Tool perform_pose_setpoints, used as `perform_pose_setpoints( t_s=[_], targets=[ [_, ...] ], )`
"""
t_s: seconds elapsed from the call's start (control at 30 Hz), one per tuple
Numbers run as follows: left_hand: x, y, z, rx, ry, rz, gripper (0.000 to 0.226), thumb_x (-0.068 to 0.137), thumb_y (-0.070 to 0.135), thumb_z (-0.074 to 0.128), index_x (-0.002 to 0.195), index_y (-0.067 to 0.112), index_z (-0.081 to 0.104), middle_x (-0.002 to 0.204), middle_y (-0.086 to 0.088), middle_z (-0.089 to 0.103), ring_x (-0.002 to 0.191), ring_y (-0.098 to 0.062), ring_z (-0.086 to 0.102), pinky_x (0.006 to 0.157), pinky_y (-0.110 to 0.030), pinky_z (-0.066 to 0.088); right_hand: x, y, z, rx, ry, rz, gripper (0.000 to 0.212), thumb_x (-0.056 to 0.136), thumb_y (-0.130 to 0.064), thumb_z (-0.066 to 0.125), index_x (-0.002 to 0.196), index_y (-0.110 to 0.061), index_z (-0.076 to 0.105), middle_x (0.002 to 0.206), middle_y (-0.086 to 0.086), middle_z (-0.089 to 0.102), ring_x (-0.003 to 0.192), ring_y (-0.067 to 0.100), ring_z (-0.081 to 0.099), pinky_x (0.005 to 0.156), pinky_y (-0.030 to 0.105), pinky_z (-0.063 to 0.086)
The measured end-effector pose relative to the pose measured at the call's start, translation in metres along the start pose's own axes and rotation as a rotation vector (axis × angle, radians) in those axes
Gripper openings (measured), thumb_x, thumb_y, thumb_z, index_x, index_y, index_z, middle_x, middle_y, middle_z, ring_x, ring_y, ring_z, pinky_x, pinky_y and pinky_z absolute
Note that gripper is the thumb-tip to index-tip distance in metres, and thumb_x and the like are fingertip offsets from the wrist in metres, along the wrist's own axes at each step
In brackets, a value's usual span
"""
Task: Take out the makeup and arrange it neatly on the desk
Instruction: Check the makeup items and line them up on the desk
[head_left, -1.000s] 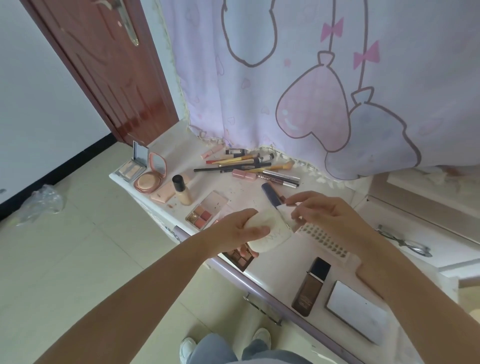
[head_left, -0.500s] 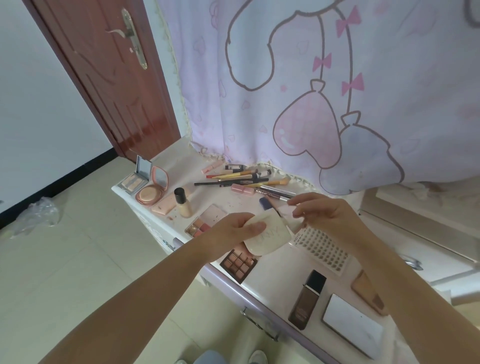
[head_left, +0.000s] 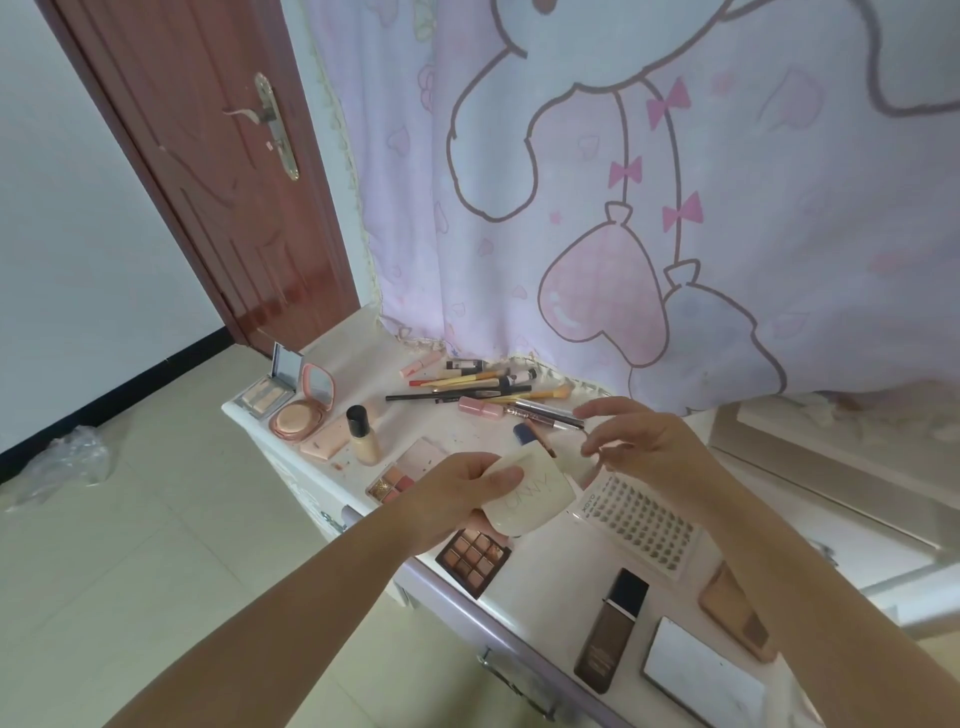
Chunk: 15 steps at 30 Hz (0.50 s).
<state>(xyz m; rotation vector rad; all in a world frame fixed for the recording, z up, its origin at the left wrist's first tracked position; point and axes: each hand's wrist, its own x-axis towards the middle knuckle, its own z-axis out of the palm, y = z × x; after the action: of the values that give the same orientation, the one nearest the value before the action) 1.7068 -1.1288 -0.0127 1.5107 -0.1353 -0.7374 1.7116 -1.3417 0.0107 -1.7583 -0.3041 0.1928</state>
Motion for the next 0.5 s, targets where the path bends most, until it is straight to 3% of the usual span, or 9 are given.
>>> perform_pose_setpoints(
  t_s=[0.13,0.27,0.37,0.43,0.5],
  targets=[
    [0.004,-0.013,0.001,0.049,0.039,-0.058,0.012,0.092,0.020,0.049,0.101,0.016,0.057,0.100,-0.003,0.063,0.094,-0.020,0.064,0.081,-0.029,0.056,-0.002,0.013,0.004,0.077,0.022,0.128,0.056,0.078,0.020,0.047,0.052,-0.023,0.071,0.081,-0.012,0.069,0.080,0.007,0.061,0.069,0.015,0.051],
    [0.008,-0.037,0.013,0.136,0.080,-0.124,0.015,0.090,0.017,0.055,0.105,0.014,0.053,0.097,0.000,0.059,0.095,-0.017,0.058,0.082,-0.025,0.053,-0.007,0.032,0.014,-0.049,0.022,0.199,0.025,0.079,0.005,0.060,0.084,-0.020,0.059,0.095,-0.007,0.065,0.083,0.010,0.064,0.073,0.020,0.051],
    [0.010,-0.055,0.019,0.223,0.105,-0.158,0.017,0.089,0.020,0.058,0.104,0.015,0.050,0.091,0.002,0.055,0.088,-0.014,0.053,0.080,-0.026,0.048,-0.012,0.045,0.021,-0.168,0.014,0.261,0.026,0.079,-0.002,0.064,0.097,-0.020,0.057,0.090,-0.010,0.063,0.083,0.003,0.061,0.069,0.010,0.050],
    [0.013,-0.066,0.021,0.217,0.104,-0.191,0.020,0.088,0.022,0.060,0.104,0.014,0.052,0.090,0.002,0.054,0.086,-0.014,0.053,0.082,-0.033,0.048,-0.015,0.053,0.023,-0.224,-0.011,0.311,0.027,0.081,-0.004,0.063,0.104,-0.018,0.059,0.088,-0.010,0.063,0.085,0.004,0.060,0.072,0.010,0.048],
    [0.014,-0.074,0.023,0.212,0.114,-0.216,0.039,0.079,0.034,0.068,0.108,0.011,0.055,0.097,-0.003,0.057,0.094,-0.019,0.055,0.092,-0.039,0.048,-0.019,0.060,0.025,-0.244,-0.046,0.353,0.029,0.083,-0.006,0.062,0.111,-0.016,0.060,0.091,-0.009,0.063,0.086,0.002,0.059,0.072,0.007,0.046]
  ],
)
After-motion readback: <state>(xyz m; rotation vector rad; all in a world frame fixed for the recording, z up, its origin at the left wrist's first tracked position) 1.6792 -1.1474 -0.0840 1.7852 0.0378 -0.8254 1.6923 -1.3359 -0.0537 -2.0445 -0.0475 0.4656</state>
